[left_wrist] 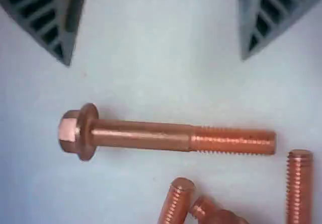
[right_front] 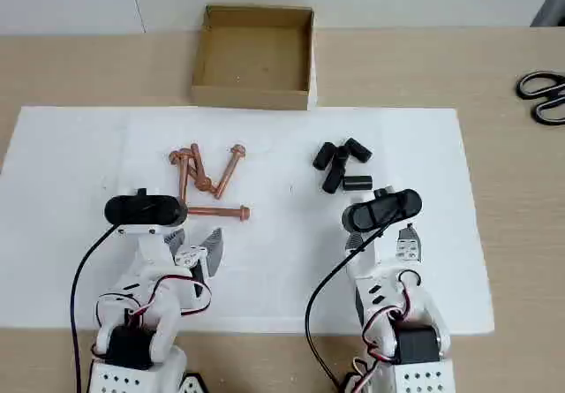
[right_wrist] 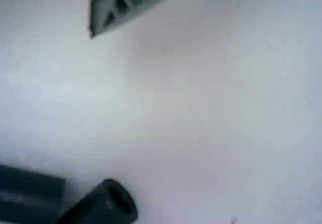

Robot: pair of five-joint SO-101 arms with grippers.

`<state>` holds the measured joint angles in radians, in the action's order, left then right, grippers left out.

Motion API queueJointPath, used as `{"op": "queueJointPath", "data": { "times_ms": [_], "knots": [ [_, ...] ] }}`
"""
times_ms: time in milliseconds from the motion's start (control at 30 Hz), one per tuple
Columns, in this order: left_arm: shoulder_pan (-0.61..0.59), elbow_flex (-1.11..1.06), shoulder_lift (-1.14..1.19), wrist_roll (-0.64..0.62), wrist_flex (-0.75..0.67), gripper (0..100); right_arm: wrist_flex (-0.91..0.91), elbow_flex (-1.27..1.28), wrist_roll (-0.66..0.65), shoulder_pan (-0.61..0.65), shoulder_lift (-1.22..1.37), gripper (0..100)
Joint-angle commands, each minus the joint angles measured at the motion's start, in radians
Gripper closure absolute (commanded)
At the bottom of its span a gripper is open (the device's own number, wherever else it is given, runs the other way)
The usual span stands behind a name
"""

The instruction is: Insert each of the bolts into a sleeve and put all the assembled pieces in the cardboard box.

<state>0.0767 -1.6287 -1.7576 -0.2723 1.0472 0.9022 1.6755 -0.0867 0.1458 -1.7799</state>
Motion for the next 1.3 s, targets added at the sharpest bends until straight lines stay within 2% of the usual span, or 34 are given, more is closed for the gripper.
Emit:
{"op": "queueJointPath", "data": {
  "times_ms": [0,1267],
  "knots": [
    [-0.005,0.004,-0.011,0.000,-0.023,80,0.001,0.006,-0.006,0.001,-0.007,74.2],
    [-0.005,0.004,-0.011,0.000,-0.023,80,0.001,0.006,-0.006,0.001,-0.007,74.2]
  ]
}}
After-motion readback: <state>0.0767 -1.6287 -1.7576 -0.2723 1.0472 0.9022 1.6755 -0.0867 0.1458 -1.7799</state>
